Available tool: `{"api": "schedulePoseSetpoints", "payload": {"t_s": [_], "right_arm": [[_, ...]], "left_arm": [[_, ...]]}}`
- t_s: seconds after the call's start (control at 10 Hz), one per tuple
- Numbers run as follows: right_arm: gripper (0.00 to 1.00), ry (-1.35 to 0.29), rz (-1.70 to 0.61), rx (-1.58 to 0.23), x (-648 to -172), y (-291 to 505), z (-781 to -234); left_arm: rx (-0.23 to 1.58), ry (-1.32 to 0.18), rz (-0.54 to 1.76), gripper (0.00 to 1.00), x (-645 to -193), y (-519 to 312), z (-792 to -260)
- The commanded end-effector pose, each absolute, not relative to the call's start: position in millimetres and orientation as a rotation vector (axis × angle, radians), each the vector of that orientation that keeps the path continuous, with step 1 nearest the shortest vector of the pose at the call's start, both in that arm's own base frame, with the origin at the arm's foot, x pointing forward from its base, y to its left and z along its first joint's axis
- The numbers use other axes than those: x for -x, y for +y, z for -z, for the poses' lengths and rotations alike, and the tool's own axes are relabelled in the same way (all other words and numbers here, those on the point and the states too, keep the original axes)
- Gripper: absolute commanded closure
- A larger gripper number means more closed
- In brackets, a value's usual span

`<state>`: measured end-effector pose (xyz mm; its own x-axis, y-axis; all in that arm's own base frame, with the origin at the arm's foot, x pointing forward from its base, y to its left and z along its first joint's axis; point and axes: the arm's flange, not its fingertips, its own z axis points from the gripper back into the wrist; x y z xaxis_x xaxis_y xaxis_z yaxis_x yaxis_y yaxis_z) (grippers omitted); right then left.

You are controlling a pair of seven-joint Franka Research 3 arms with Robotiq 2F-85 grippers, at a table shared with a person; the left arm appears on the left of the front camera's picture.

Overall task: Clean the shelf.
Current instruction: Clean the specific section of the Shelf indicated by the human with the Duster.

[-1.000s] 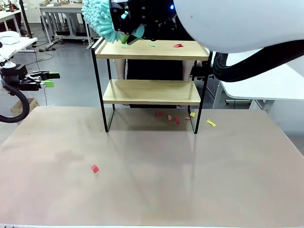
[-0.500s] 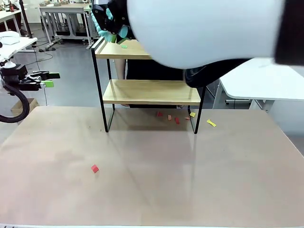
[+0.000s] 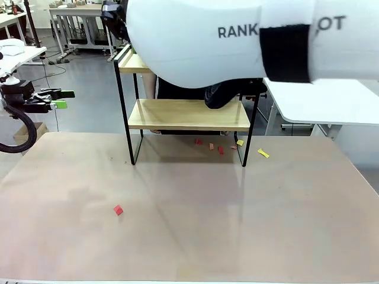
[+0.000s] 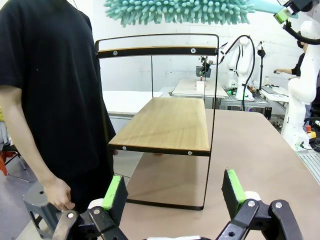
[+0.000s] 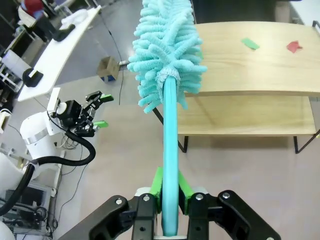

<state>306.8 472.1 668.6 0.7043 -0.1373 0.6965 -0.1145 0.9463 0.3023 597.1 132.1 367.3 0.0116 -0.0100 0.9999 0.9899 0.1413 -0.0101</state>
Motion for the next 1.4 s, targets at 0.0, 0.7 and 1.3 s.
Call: {"api": "schedulePoseSetpoints", "payload": {"t_s": [0.0, 0.7, 1.3], "right_arm": [[0.88, -0.781, 0.049, -0.318, -331, 515, -675], [0.88, -0.664, 0.051, -0.285, -359, 547, -647], [0.88, -0.65, 0.052, -0.289, -340, 493, -639]], "left_arm": [[1.097, -1.262, 1.111, 0.0, -595, 131, -369], [1.097, -1.262, 1.111, 0.0, -595, 131, -369], [1.097, -1.262, 1.111, 0.0, -595, 131, -369]]}}
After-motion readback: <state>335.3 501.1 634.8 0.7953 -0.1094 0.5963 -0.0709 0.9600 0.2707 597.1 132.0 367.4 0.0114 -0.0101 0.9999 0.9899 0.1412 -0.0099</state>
